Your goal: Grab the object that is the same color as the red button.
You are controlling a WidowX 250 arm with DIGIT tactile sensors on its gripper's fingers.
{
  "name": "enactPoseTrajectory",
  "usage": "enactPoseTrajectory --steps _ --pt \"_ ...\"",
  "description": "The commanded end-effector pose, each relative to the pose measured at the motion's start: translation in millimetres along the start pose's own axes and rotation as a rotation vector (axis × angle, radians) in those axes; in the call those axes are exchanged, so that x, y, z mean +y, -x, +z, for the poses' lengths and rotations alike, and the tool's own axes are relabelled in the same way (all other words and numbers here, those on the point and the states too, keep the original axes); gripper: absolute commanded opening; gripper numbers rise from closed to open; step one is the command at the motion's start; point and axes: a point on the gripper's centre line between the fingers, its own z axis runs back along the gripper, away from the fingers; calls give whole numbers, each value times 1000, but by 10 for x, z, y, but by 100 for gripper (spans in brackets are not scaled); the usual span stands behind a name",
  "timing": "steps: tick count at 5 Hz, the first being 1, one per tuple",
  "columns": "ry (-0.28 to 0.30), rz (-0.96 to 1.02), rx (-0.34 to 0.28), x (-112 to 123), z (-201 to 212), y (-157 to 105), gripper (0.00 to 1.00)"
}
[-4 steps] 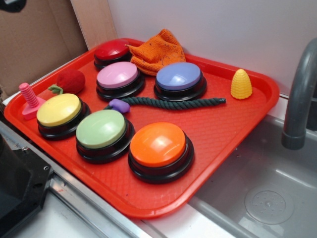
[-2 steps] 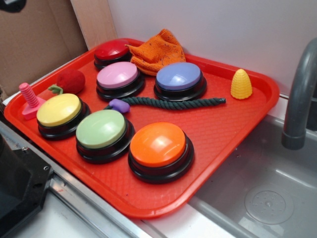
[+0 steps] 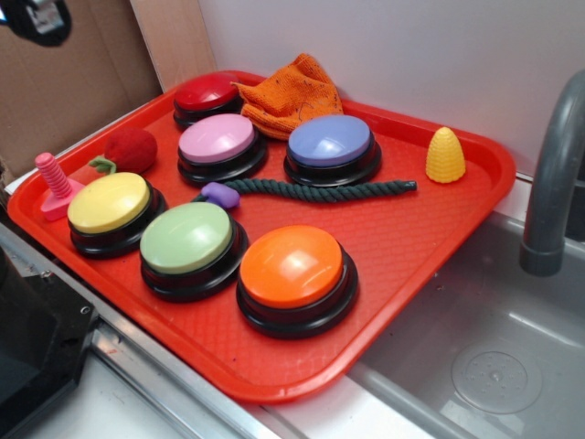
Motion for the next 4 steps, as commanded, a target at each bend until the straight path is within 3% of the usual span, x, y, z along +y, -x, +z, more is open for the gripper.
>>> enactPoseTrajectory --steps 1,3,4 --pt "-50 -49 -105 651 -404 -340 100" --pt "-60 -34 -222 1233 -1200 -669 100" --pt "-79 -47 -230 1250 -1457 -766 100"
